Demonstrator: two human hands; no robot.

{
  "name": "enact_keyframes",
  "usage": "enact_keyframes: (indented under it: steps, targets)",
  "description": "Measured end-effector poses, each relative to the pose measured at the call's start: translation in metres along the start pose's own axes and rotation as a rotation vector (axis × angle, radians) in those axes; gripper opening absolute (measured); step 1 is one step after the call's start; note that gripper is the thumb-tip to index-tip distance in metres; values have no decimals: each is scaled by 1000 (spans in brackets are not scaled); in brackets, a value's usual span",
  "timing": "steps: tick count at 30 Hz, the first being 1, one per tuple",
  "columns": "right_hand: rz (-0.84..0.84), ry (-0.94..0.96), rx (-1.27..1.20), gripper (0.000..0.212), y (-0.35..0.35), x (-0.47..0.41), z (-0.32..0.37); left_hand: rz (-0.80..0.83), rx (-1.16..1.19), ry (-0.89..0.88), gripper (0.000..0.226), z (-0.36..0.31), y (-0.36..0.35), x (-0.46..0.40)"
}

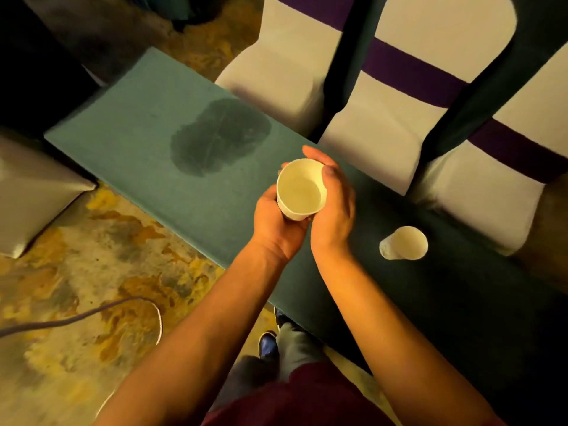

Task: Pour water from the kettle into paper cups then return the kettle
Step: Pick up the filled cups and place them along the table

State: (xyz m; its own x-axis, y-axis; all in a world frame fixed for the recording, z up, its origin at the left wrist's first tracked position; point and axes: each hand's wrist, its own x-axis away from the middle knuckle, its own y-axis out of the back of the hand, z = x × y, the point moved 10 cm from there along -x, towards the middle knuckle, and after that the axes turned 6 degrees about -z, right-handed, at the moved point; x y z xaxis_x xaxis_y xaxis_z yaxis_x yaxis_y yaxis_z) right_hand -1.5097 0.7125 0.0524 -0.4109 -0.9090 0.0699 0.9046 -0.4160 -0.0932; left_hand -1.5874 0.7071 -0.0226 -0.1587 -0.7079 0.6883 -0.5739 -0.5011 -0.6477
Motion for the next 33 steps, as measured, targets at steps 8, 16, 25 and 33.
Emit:
enact_keyframes:
  steps: [8, 16, 25, 33]
  targets:
    - [21, 7, 38, 43, -76, -32, -14, -22, 37, 34, 28, -65, 12, -43]
    - [-84, -15, 89, 31, -137, -51, -33, 34, -49, 120, 32, -125, 23, -81]
    - [-230, 8, 1, 32, -192, -71, -61, -18, -106, 226, 32, -181, 41, -121]
    - [-264, -38, -71, 33, -216, -104, -99, 7, -91, 224, 34, -203, 47, -173]
